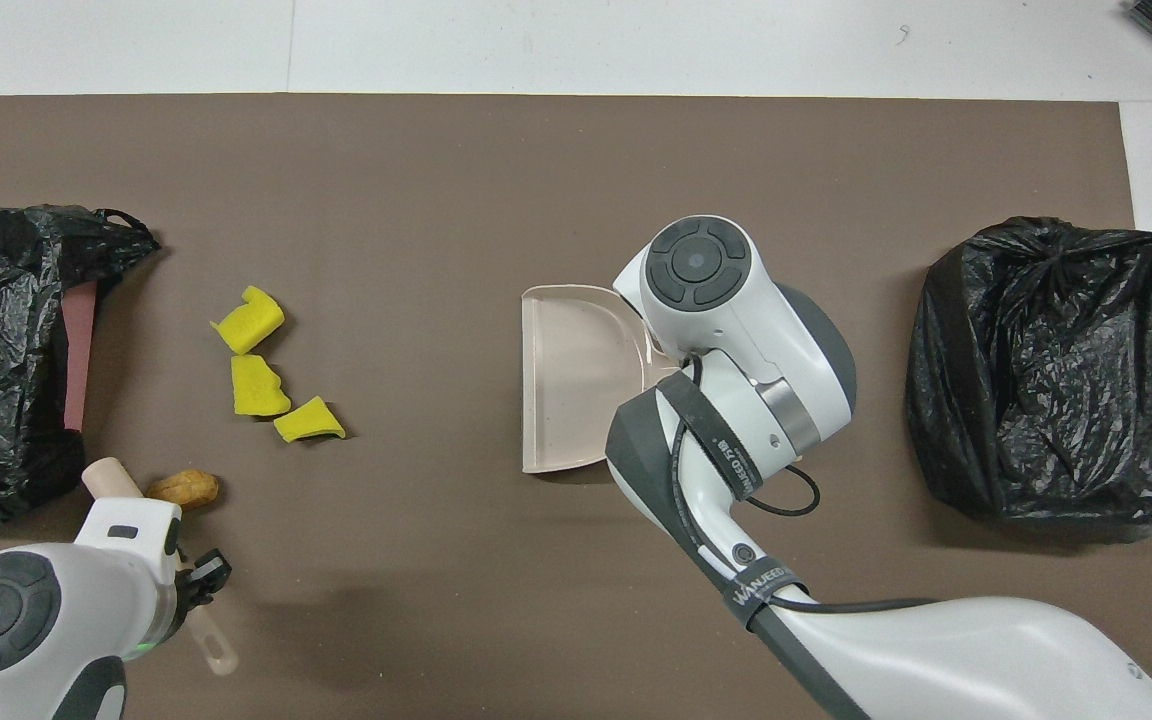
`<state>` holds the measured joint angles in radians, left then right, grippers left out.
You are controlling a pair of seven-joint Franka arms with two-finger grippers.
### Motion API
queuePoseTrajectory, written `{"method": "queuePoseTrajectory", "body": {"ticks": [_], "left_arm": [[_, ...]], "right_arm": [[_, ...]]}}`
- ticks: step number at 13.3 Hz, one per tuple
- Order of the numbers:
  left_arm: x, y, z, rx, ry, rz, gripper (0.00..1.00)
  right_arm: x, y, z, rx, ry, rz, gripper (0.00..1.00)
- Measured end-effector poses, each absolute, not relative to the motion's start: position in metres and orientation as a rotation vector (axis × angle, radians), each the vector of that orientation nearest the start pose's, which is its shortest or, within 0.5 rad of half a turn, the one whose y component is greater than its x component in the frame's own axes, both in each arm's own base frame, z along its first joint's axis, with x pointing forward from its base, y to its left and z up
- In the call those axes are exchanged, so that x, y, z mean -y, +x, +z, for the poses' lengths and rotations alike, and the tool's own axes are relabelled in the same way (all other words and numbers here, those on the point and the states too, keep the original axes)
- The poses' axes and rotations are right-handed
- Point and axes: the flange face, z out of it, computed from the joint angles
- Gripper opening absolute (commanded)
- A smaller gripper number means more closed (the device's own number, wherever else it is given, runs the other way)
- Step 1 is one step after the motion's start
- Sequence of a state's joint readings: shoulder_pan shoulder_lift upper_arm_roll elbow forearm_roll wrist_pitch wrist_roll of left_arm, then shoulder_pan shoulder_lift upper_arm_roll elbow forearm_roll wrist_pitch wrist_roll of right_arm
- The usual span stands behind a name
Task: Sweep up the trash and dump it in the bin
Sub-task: 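Place the dustpan near the yellow sponges while the left gripper carries the brush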
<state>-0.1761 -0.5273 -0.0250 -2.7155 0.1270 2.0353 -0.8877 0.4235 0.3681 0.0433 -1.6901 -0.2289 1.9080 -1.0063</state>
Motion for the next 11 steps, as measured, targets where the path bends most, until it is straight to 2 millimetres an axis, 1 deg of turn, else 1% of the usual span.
{"method": "queuePoseTrajectory", "body": {"ticks": [2,3,4,5,7,9,11], "left_arm": [[0.071,0.355,0.357,0.941,-2.873,0.076,0.0],[0.076,0.365,0.352,0.962,-2.902,0.074,0.0],[0.081,0.377,0.353,0.973,-2.933,0.078,0.0],[0.089,0.39,0.357,0.976,-2.968,0.08,0.0],[0.117,0.42,0.369,0.95,-3.051,0.073,0.0],[0.143,0.441,0.374,0.909,-3.085,0.068,0.0],[0.152,0.455,0.381,0.872,-3.105,0.053,0.0]], "right_arm": [[-0.27,0.577,0.369,2.328,-2.32,0.308,0.0],[-0.269,0.575,0.367,2.332,-2.319,0.302,0.0],[-0.268,0.574,0.365,2.334,-2.318,0.296,0.0],[-0.267,0.572,0.362,2.335,-2.317,0.293,0.0],[-0.265,0.57,0.359,2.335,-2.316,0.291,0.0],[-0.265,0.569,0.359,2.336,-2.316,0.288,0.0],[-0.264,0.569,0.358,2.336,-2.317,0.283,0.0]]}}
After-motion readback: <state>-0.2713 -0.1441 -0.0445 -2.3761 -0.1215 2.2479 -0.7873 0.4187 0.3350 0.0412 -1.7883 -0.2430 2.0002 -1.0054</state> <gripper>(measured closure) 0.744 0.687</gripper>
